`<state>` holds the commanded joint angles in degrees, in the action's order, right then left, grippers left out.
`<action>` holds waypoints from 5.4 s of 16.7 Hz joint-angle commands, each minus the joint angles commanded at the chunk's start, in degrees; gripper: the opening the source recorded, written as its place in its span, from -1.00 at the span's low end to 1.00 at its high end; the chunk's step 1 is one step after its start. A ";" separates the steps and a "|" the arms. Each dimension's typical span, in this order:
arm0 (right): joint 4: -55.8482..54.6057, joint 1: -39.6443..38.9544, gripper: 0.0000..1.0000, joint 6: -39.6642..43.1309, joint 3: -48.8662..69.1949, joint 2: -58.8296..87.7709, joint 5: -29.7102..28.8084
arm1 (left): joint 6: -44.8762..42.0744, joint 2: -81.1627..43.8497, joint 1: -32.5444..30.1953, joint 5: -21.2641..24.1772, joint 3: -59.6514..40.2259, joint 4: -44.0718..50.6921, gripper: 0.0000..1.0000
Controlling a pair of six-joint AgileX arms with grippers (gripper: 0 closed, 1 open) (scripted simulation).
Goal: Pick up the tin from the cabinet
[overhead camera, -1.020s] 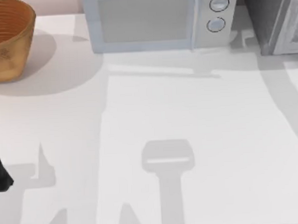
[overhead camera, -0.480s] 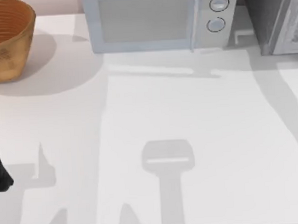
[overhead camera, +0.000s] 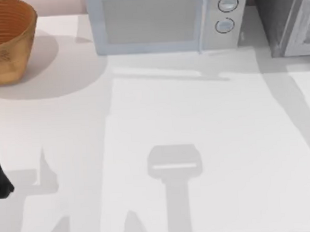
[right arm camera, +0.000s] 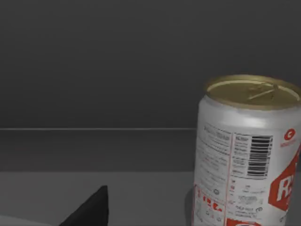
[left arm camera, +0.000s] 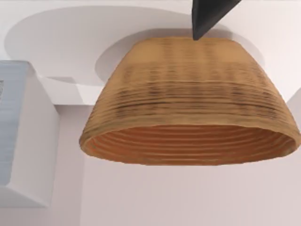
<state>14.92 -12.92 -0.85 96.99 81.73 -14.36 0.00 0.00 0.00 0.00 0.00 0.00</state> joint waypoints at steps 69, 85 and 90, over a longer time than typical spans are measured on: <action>-7.14 7.73 -1.00 0.59 -77.56 -67.79 8.75 | 0.00 0.00 0.00 0.00 0.00 0.00 1.00; -16.68 12.97 -1.00 0.21 -95.97 -78.65 16.42 | 0.00 0.00 0.00 0.00 0.00 0.00 1.00; -25.65 14.41 -1.00 -1.70 -90.36 -62.19 24.43 | 0.00 0.00 0.00 0.00 0.00 0.00 1.00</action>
<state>-10.73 1.49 -2.55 6.63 19.54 10.06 0.00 0.00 0.00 0.00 0.00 0.00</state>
